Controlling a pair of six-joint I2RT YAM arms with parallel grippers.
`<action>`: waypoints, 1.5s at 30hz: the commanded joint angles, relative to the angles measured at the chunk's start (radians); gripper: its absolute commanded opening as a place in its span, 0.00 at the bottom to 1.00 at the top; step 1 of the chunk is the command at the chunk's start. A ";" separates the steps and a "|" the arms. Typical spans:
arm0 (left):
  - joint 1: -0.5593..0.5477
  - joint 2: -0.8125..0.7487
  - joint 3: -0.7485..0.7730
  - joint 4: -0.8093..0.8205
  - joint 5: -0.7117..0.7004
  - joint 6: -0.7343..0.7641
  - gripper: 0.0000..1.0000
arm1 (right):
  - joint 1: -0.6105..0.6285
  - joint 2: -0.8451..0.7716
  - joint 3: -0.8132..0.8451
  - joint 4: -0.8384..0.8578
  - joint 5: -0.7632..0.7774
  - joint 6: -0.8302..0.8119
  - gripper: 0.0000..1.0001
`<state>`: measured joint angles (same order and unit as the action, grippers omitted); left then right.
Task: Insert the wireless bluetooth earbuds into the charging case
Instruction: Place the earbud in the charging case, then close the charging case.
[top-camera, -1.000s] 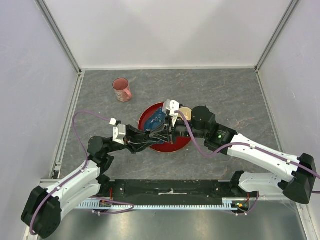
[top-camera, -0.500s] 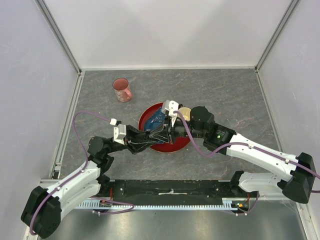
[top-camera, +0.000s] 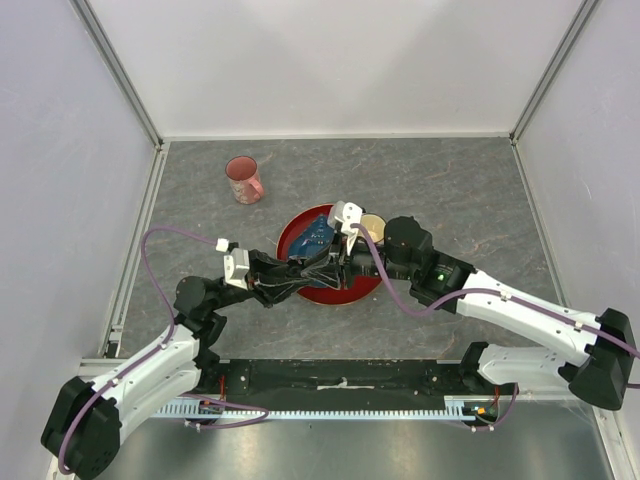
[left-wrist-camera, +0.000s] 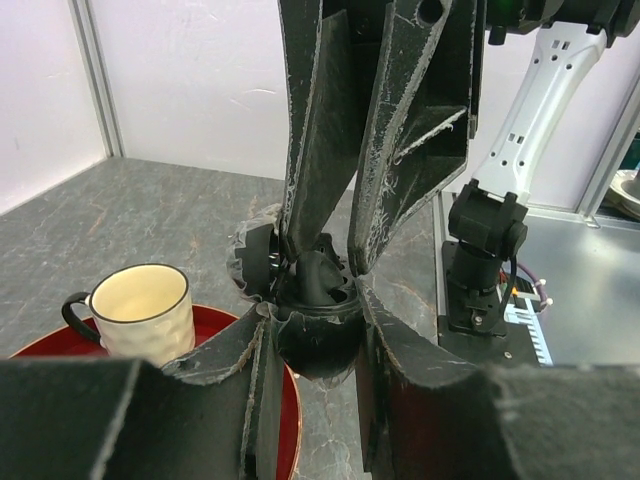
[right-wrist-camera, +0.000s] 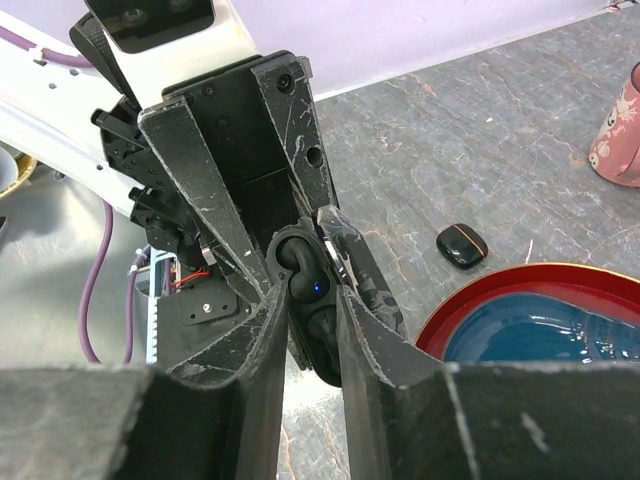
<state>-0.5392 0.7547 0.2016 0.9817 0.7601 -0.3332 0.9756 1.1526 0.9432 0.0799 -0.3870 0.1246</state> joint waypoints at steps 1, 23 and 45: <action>0.002 0.000 0.024 0.097 -0.027 0.033 0.02 | -0.002 -0.042 -0.014 0.000 0.031 0.012 0.34; 0.001 -0.045 0.007 0.021 -0.033 0.086 0.02 | -0.012 -0.203 -0.089 0.095 0.569 0.174 0.86; 0.001 -0.020 0.038 -0.009 0.053 0.068 0.02 | -0.107 -0.025 0.034 0.047 0.286 0.377 0.95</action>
<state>-0.5392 0.7292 0.2020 0.9546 0.7712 -0.2855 0.8684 1.1088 0.9264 0.1169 -0.0177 0.4828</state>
